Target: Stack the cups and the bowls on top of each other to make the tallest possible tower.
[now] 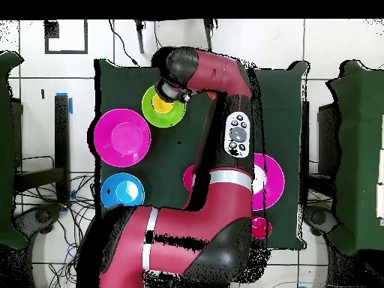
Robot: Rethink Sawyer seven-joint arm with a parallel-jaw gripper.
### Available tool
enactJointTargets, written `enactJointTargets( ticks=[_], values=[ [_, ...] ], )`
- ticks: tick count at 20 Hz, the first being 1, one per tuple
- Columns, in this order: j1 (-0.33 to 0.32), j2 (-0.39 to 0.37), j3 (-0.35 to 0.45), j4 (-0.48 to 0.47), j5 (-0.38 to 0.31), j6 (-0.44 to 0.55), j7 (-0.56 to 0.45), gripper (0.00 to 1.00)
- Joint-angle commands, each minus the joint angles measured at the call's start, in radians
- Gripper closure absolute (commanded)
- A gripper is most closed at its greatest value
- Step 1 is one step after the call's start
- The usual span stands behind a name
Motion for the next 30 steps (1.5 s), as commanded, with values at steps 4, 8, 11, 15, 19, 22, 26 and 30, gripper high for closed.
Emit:
enactJointTargets(
  ticks=[4,8,11,15,19,22,26,30],
  values=[
    [0.013,0.099,0.117,0.023,-0.087,-0.086,-0.18,0.0],
    [0.014,0.124,0.122,0.008,-0.092,-0.089,-0.194,0.0],
    [0.023,0.127,0.118,0.027,-0.103,-0.111,-0.195,0.0],
    [0.029,0.146,0.112,0.018,-0.117,-0.129,-0.19,0.0],
    [0.033,0.154,0.11,0.016,-0.126,-0.139,-0.184,0.0],
    [0.036,0.16,0.106,0.009,-0.135,-0.14,-0.179,0.0],
    [0.039,0.168,0.093,0.003,-0.145,-0.145,-0.174,0.0],
    [0.035,0.179,0.095,0.008,-0.145,-0.15,-0.178,0.0]
  ],
)
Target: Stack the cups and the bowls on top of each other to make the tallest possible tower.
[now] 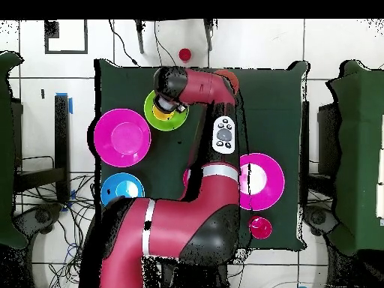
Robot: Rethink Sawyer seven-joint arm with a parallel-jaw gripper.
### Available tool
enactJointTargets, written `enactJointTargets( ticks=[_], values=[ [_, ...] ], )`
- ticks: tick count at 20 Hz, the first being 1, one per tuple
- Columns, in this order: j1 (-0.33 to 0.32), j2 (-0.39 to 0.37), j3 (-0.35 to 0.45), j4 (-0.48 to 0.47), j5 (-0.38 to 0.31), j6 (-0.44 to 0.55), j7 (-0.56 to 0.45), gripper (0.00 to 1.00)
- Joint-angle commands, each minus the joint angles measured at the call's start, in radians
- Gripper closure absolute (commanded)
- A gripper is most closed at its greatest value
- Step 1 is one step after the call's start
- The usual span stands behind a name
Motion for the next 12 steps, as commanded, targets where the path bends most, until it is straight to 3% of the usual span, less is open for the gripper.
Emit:
enactJointTargets(
  ticks=[1,12],
  values=[
    [0.011,0.055,0.086,0.033,-0.095,-0.058,-0.184,0.0],
    [0.02,0.06,0.075,0.029,-0.103,-0.058,-0.166,0.0]
  ],
)
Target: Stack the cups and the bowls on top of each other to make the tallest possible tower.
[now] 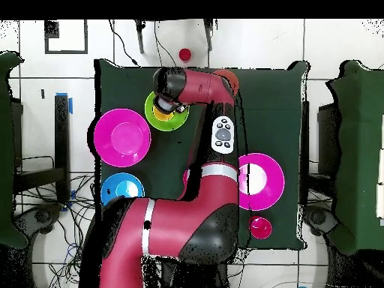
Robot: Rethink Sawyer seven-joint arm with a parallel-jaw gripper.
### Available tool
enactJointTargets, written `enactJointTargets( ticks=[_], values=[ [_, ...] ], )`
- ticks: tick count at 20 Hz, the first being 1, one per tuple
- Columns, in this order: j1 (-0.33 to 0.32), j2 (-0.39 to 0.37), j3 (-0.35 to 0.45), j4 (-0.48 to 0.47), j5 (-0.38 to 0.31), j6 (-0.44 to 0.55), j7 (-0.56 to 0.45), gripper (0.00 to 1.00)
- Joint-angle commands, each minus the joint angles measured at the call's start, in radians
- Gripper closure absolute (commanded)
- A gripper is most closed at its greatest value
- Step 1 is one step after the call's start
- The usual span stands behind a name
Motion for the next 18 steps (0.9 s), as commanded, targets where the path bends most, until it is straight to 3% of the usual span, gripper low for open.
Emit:
enactJointTargets(
  ticks=[1,6,17,18],
  values=[
    [0.018,0.057,0.073,0.037,-0.098,-0.058,-0.163,0.0],
    [0.01,0.033,0.076,0.05,-0.094,-0.041,-0.178,0.0],
    [-0.032,-0.115,0.063,0.087,-0.084,0.05,-0.237,0.0],
    [-0.038,-0.106,0.063,0.052,-0.085,0.07,-0.24,0.0]
  ],
)
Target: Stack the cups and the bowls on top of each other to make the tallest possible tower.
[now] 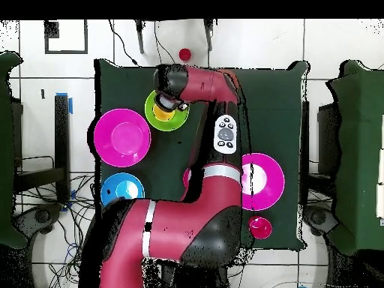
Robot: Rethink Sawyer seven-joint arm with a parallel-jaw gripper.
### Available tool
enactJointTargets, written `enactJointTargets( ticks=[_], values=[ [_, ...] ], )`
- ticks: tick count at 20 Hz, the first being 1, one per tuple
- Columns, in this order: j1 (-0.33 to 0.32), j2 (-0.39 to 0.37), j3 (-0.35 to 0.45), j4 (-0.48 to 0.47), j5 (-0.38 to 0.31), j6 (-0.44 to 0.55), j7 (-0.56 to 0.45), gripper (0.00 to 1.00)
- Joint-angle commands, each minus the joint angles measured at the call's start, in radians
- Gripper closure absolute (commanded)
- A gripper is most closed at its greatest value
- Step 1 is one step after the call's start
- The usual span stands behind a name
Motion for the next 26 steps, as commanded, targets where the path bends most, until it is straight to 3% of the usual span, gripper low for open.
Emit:
enactJointTargets(
  ticks=[1,5,8,12,18,23,26],
  values=[
    [-0.034,-0.091,0.064,0.061,-0.071,0.065,-0.239,0.0],
    [-0.053,-0.129,0.072,0.064,-0.064,0.098,-0.255,0.0],
    [-0.063,-0.102,0.084,0.0,-0.062,0.139,-0.257,0.0],
    [-0.069,-0.09,0.095,-0.002,-0.071,0.108,-0.261,0.0],
    [-0.093,-0.084,0.162,0.086,-0.073,0.026,-0.373,0.0],
    [-0.127,-0.113,0.265,0.189,-0.06,-0.043,-0.528,0.0],
    [-0.132,-0.117,0.284,0.206,-0.071,-0.046,-0.535,0.0]
  ],
)
